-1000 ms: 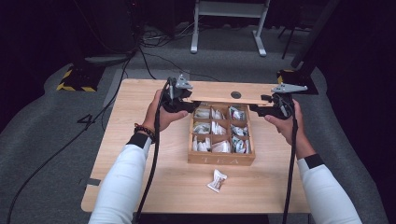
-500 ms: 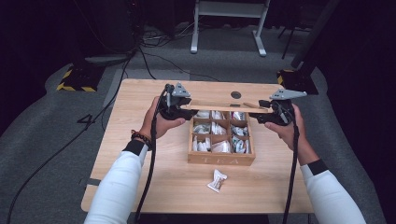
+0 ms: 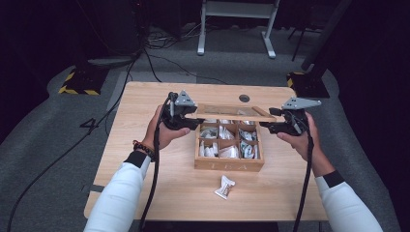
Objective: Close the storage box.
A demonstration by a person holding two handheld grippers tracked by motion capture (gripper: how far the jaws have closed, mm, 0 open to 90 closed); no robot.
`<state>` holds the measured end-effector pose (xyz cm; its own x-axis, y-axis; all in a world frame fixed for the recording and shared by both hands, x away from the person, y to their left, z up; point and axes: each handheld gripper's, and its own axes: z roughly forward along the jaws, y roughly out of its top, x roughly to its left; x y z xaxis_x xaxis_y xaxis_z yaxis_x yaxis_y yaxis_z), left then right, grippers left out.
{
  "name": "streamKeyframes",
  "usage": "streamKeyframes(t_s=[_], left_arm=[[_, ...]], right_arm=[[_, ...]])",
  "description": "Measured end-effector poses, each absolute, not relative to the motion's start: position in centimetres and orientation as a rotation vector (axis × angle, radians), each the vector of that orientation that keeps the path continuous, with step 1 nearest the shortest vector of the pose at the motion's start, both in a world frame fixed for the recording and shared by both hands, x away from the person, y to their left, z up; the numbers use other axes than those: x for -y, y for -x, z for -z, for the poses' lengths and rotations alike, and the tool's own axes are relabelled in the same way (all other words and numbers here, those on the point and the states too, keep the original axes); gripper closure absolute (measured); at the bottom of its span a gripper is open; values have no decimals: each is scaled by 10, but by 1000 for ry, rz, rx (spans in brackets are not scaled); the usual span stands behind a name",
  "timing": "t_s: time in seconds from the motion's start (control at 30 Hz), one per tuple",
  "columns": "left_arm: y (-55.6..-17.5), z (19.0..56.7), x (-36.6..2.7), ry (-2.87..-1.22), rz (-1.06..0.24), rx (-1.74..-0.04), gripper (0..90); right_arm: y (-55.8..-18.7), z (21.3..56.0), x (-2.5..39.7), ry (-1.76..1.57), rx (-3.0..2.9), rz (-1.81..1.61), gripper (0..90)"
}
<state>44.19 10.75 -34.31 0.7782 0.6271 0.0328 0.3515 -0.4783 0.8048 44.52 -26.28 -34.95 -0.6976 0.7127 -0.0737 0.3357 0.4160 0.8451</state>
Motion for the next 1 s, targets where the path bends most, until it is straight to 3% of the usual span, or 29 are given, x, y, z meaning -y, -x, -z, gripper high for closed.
streamKeyframes(t_s=[1.0], left_arm=[[-423, 374, -106, -2213, -425, -680, 438]], right_arm=[[-414, 372, 263, -777, -2328, -1195, 291]])
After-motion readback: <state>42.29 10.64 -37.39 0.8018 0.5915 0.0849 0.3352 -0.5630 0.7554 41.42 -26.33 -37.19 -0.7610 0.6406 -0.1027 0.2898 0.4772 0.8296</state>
